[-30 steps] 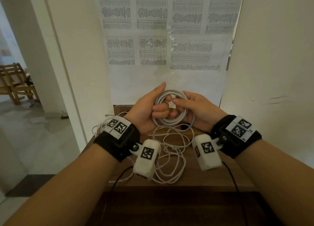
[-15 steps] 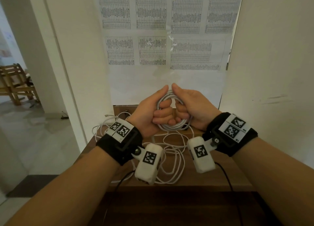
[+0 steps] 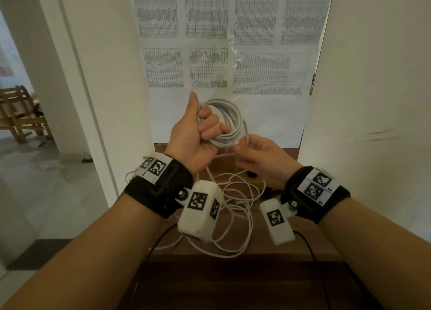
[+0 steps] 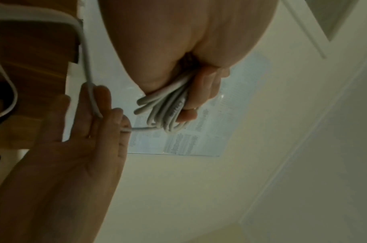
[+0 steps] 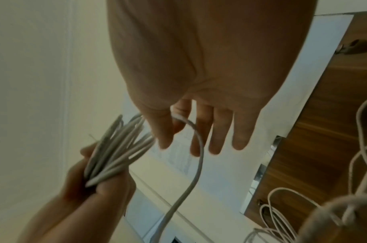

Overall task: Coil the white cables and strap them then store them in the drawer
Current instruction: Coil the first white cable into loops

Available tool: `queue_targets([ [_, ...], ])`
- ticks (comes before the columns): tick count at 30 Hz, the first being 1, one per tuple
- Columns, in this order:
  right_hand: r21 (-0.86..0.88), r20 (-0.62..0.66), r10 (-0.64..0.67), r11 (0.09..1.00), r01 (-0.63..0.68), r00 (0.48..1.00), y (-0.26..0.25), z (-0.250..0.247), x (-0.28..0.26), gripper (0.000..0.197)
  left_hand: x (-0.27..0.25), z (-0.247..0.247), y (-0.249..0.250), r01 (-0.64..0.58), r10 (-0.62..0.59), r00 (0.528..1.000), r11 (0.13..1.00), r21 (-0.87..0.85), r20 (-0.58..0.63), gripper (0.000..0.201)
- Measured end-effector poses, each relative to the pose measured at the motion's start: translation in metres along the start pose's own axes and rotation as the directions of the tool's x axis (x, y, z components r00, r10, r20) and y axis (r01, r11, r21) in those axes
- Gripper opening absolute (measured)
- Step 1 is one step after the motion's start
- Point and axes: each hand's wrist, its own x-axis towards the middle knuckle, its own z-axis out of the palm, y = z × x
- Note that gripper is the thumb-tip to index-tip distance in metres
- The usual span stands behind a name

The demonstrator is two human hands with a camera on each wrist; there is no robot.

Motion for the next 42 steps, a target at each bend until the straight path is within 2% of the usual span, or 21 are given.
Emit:
queue_targets([
  [2, 0.08, -0.054, 0.059, 0.995, -0.055, 0.997, 0.0, 0.009, 0.0, 0.008, 0.0, 0.004, -0.004, -0.042, 0.043, 0.999, 0.992, 0.115, -0.005, 0.051],
  [4, 0.09, -0.06, 0.111, 0.99, -0.105, 0.992, -0.001, 0.016, -0.001, 0.023, 0.0, 0.006, -0.007, -0.084, 0.086, 0.996, 0.973, 0.213, -0.001, 0.049],
  [6, -0.017, 0.014, 0.171, 0.985, -0.171, 0.985, -0.001, 0.02, -0.002, 0.045, 0.0, 0.005, -0.006, -0.113, 0.116, 0.993, 0.959, 0.26, 0.005, 0.048],
  [9, -0.15, 0.119, 0.213, 0.969, -0.194, 0.97, 0.0, 0.022, -0.01, 0.045, 0.002, -0.002, -0.002, -0.145, 0.157, 0.987, 0.945, 0.294, -0.019, 0.047],
  [12, -0.242, 0.194, 0.144, 0.966, -0.095, 0.97, 0.0, 0.019, -0.018, 0.035, 0.004, -0.01, 0.003, -0.167, 0.205, 0.976, 0.925, 0.342, -0.076, 0.046],
  [15, -0.372, 0.158, 0.02, 0.927, 0.041, 0.987, 0.0, 0.015, -0.022, 0.017, 0.005, -0.018, 0.007, -0.186, 0.25, 0.963, 0.891, 0.415, -0.105, 0.045],
  [18, -0.445, 0.168, -0.109, 0.878, 0.175, 0.98, -0.007, 0.007, -0.023, 0.017, 0.007, -0.028, 0.009, -0.195, 0.299, 0.945, 0.838, 0.51, -0.13, 0.045],
  [21, -0.286, 0.229, -0.094, 0.945, 0.159, 0.969, -0.02, -0.001, -0.024, 0.019, 0.007, -0.036, 0.003, -0.186, 0.339, 0.933, 0.741, 0.645, -0.12, 0.048],
  [24, -0.052, 0.244, -0.116, 0.99, 0.133, 0.963, -0.031, -0.006, -0.018, 0.019, 0.0, -0.034, -0.01, -0.142, 0.322, 0.945, 0.538, 0.831, -0.047, 0.06],
  [25, -0.014, 0.227, -0.132, 0.99, 0.138, 0.965, -0.032, -0.008, -0.015, 0.019, -0.003, -0.032, -0.014, -0.131, 0.307, 0.951, 0.503, 0.854, -0.035, 0.062],
  [26, -0.002, 0.193, -0.143, 0.989, 0.146, 0.971, -0.032, -0.009, -0.012, 0.019, -0.005, -0.03, -0.019, -0.12, 0.28, 0.959, 0.524, 0.843, -0.037, 0.059],
  [28, -0.03, 0.081, -0.152, 0.987, 0.155, 0.985, -0.03, -0.011, -0.007, 0.021, -0.004, -0.027, -0.026, -0.089, 0.199, 0.979, 0.631, 0.771, -0.05, 0.055],
  [30, -0.108, -0.055, -0.176, 0.98, 0.169, 0.983, -0.028, -0.011, -0.004, 0.022, -0.003, -0.026, -0.031, -0.034, 0.098, 0.994, 0.732, 0.68, -0.056, 0.059],
  [32, -0.301, -0.167, -0.264, 0.931, 0.206, 0.95, -0.024, -0.011, -0.003, 0.021, -0.001, -0.024, -0.035, 0.016, 0.0, 1.0, 0.831, 0.556, -0.029, 0.066],
  [34, -0.471, -0.212, -0.379, 0.847, 0.245, 0.901, -0.019, -0.011, -0.003, 0.015, -0.001, -0.021, -0.034, 0.072, -0.087, 0.996, 0.895, 0.441, 0.014, 0.057],
  [35, -0.494, -0.219, -0.401, 0.832, 0.253, 0.89, -0.018, -0.01, -0.003, 0.012, -0.002, -0.019, -0.034, 0.103, -0.124, 0.992, 0.913, 0.395, 0.029, 0.052],
  [37, -0.479, -0.198, -0.354, 0.848, 0.224, 0.914, -0.014, -0.008, -0.001, 0.022, -0.004, -0.015, -0.033, 0.152, -0.178, 0.983, 0.936, 0.316, 0.054, 0.052],
  [40, -0.336, -0.116, -0.21, 0.928, 0.16, 0.971, -0.013, -0.006, 0.002, 0.054, -0.007, -0.011, -0.032, 0.211, -0.239, 0.964, 0.955, 0.209, 0.118, 0.054],
  [41, -0.241, -0.09, -0.162, 0.961, 0.137, 0.983, -0.014, -0.006, 0.002, 0.057, -0.008, -0.009, -0.031, 0.23, -0.259, 0.955, 0.954, 0.194, 0.144, 0.052],
  [42, -0.157, -0.058, -0.133, 0.98, 0.122, 0.989, -0.015, -0.007, 0.002, 0.051, -0.009, -0.009, -0.03, 0.245, -0.276, 0.947, 0.951, 0.188, 0.163, 0.05],
])
